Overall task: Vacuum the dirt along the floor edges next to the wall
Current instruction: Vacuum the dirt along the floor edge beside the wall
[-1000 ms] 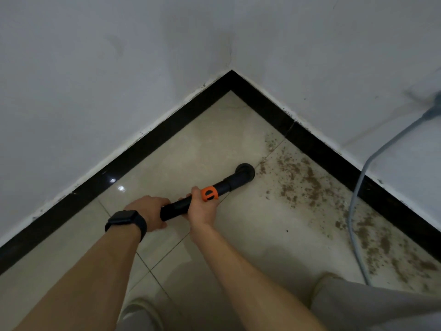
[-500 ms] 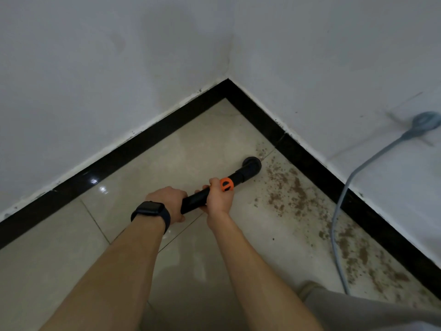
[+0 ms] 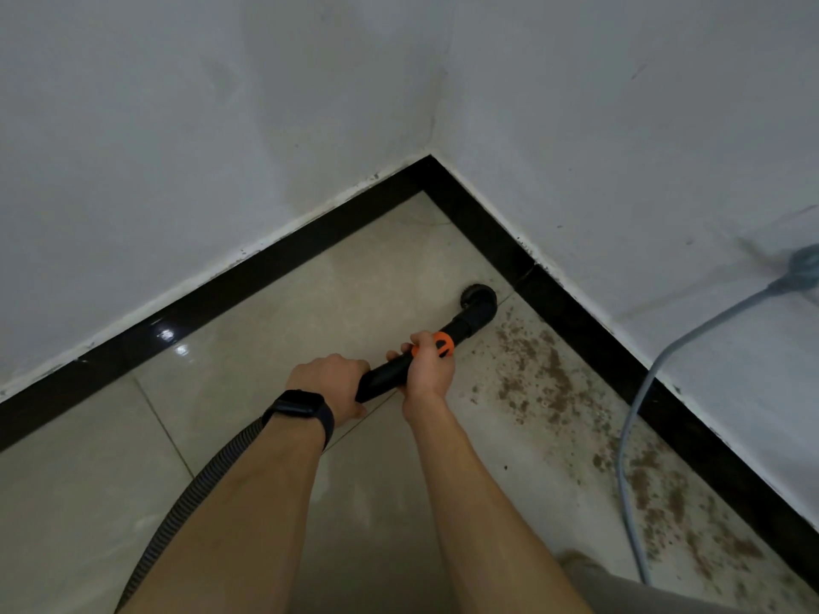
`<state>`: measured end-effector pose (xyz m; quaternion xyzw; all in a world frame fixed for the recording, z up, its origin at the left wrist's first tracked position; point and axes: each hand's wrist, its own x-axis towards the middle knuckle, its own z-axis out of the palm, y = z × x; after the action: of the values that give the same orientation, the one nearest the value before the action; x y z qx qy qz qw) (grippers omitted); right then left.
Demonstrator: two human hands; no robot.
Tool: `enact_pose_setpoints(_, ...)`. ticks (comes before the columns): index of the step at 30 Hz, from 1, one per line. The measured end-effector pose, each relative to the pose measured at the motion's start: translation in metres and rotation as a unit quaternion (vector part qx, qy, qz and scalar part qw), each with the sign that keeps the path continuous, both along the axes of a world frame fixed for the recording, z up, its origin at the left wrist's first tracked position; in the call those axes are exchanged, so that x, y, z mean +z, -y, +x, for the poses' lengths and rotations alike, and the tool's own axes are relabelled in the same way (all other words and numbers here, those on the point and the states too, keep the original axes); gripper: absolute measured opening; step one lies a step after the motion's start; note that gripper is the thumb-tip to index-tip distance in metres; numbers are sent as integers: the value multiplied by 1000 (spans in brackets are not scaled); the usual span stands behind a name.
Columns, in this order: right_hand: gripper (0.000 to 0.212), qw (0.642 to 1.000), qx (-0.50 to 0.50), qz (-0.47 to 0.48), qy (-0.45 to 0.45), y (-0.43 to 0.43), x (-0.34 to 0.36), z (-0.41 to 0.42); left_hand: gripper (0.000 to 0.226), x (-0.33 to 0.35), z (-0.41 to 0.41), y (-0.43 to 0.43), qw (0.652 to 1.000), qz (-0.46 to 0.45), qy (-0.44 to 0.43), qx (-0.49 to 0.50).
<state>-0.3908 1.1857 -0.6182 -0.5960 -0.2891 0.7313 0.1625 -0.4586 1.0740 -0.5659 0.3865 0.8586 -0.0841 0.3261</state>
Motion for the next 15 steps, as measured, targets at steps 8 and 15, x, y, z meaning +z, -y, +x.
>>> enact_pose_setpoints(8, 9, 1000, -3, 11, 7, -33, -3, -3, 41, -6, -2, -25, 999, 53, 5, -3)
enact_pose_setpoints(15, 12, 999, 31, 25, 9, -49, 2, -19, 39, -9, -13, -36, 996, 80, 23, 33)
